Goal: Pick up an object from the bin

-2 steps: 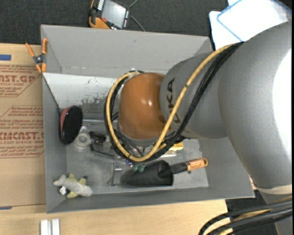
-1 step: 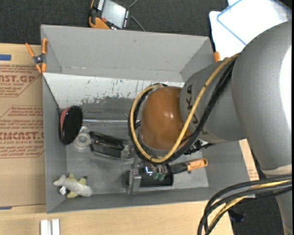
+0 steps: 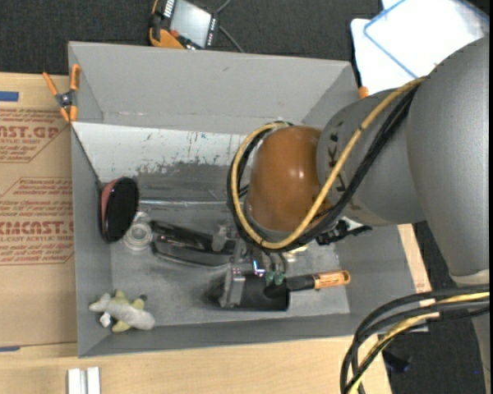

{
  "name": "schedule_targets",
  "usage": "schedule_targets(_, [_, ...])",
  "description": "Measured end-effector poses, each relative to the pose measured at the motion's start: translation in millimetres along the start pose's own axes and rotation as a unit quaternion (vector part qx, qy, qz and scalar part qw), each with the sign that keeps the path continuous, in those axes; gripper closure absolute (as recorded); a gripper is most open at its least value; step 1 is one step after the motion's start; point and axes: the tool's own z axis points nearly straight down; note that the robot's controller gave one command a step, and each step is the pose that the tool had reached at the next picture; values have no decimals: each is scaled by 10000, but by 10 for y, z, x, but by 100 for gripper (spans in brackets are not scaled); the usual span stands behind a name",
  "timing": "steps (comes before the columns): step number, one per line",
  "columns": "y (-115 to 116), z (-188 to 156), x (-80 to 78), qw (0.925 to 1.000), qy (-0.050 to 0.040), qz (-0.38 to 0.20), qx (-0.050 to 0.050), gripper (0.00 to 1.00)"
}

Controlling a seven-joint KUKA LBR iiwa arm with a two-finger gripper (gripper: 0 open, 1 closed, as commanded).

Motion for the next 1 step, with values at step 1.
schedule_targets(1, [-935, 99, -120, 9979, 47, -641, 15, 100])
